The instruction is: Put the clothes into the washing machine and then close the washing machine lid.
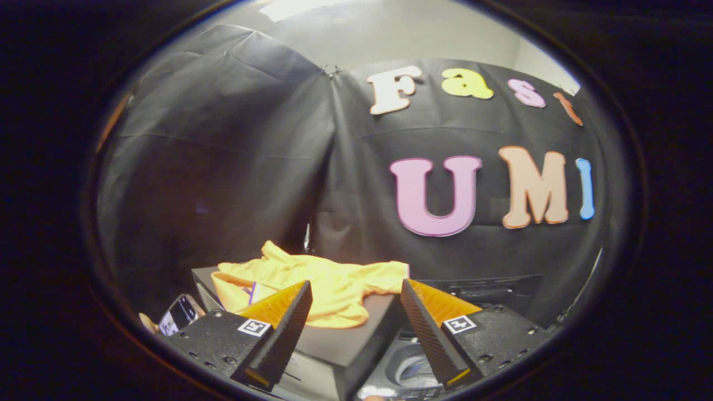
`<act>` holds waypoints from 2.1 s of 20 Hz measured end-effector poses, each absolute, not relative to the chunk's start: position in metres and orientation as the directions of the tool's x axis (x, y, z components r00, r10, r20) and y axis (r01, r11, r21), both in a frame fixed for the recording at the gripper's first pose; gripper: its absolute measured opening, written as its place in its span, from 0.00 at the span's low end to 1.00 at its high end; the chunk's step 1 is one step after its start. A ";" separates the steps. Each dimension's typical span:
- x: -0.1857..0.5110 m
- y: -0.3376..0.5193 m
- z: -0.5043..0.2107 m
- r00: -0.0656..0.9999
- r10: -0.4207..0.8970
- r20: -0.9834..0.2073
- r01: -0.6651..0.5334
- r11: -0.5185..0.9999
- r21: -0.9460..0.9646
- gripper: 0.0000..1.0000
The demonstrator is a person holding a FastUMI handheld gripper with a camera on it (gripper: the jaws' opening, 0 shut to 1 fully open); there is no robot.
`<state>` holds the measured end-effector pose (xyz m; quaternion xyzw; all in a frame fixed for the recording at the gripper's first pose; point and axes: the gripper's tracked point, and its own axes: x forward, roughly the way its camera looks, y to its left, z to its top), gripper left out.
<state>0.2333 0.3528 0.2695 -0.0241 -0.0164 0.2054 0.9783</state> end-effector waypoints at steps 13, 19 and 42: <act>0.297 0.474 0.180 0.728 0.479 -0.490 -0.541 0.841 0.018 0.98; 0.298 0.485 0.172 0.694 0.488 -0.530 -0.565 0.825 0.020 0.87; 0.311 0.277 0.255 0.925 0.176 -0.337 -0.193 0.981 -0.018 0.00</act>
